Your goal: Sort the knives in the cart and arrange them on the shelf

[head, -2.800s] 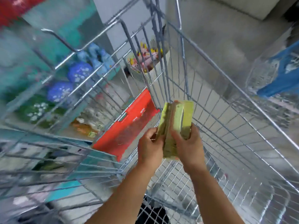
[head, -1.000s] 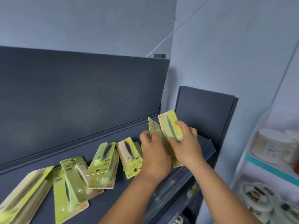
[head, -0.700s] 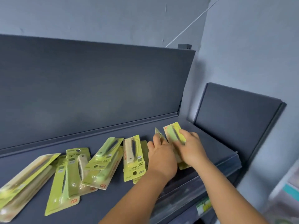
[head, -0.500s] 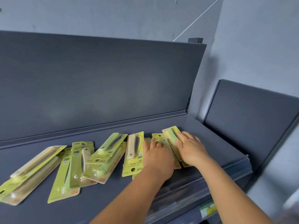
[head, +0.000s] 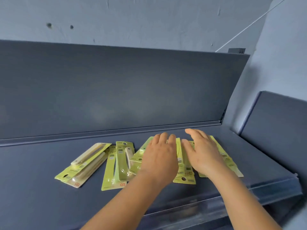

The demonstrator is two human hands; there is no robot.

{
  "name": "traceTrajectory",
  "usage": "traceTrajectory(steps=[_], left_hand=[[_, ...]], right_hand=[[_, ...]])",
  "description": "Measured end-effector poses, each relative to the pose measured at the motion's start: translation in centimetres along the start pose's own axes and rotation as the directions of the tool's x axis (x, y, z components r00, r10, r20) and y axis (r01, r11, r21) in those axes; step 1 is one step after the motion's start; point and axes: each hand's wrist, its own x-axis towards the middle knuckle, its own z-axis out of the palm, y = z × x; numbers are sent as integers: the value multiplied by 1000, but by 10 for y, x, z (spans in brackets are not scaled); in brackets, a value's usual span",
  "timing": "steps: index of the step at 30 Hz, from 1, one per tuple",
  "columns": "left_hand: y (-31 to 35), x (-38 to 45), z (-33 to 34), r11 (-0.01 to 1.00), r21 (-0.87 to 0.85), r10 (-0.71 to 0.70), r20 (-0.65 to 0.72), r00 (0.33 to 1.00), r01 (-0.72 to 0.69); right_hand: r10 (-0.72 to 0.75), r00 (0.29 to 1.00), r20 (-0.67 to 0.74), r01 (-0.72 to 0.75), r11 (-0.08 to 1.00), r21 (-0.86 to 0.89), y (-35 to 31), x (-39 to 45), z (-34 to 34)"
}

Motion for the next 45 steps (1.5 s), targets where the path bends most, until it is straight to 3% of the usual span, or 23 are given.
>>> traceTrajectory(steps=[8,17,21,31,38,43,45], left_hand=[[-115,-68,-45,985,-55,-164,-37,986,162],[-203,-116,-46,964,-55,-252,139,958,262],[-216,-121,-39,968,-29,-241,191,952,251],[-239,-127,-47,959,54,-283,245,927,278],[-255,-138,-55,945,46,-325,230,917,324],[-285,-141,-68,919,256,-356,217,909,299],[-296,-139,-73,912,258,-382,253,889,318]], right_hand=[[-215,976,38,210,971,115,-120,-27,44],[-335,914,229,331,942,56,-192,-46,102],[-298,904,307,321,947,-27,-196,-48,117],[-137,934,331,201,965,-166,-178,-37,116],[-156,915,372,180,983,-31,-217,-40,125],[-83,907,413,155,977,-145,-225,-37,135],[-57,911,409,119,984,-129,-223,-32,134]])
